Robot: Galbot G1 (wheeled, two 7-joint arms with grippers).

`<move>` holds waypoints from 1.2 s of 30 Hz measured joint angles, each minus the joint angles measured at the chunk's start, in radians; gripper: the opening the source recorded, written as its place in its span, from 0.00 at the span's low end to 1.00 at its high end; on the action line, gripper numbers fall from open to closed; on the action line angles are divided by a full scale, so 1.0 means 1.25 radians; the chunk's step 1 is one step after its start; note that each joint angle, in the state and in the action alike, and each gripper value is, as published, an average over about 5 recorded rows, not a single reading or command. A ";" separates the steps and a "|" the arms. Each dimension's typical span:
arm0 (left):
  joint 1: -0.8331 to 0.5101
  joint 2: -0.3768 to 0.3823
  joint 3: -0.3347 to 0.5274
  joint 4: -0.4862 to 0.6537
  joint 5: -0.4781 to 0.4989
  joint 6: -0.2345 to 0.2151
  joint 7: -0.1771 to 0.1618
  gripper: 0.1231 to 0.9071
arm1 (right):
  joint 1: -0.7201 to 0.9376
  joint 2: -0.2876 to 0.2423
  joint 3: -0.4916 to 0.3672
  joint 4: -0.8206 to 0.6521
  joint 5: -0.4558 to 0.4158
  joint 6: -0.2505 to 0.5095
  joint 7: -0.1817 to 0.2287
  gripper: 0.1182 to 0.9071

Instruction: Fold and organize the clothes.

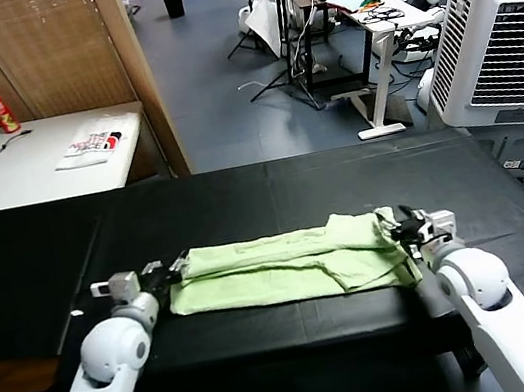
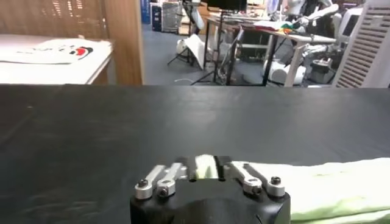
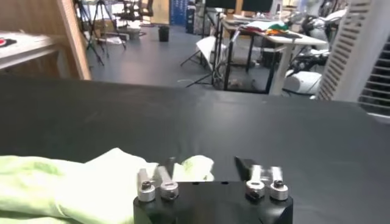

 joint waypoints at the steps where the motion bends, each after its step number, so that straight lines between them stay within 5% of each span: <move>1: 0.010 0.002 -0.008 -0.010 -0.007 0.000 0.000 0.76 | -0.009 -0.001 0.008 0.012 0.002 -0.001 0.000 0.85; 4: 0.036 0.002 -0.029 -0.033 -0.039 0.004 -0.002 0.85 | -0.032 0.000 0.024 0.045 0.007 -0.002 0.001 0.86; 11: 0.066 -0.024 -0.040 -0.035 -0.070 0.018 -0.006 0.86 | -0.062 0.004 0.033 0.096 0.008 -0.005 0.001 0.86; 21: 0.076 -0.057 -0.019 -0.001 0.038 0.008 0.001 0.85 | -0.079 0.002 0.035 0.125 -0.006 0.000 0.002 0.86; 24: 0.082 -0.063 -0.015 0.000 0.063 0.005 0.002 0.75 | -0.080 0.002 0.033 0.129 -0.017 0.004 0.002 0.86; 34: 0.099 -0.082 -0.008 -0.016 0.074 0.006 0.001 0.10 | -0.086 0.001 0.032 0.140 -0.029 0.009 -0.001 0.86; 36: 0.096 -0.081 -0.011 -0.014 0.080 0.005 0.003 0.04 | -0.087 0.000 0.033 0.142 -0.029 0.009 -0.001 0.86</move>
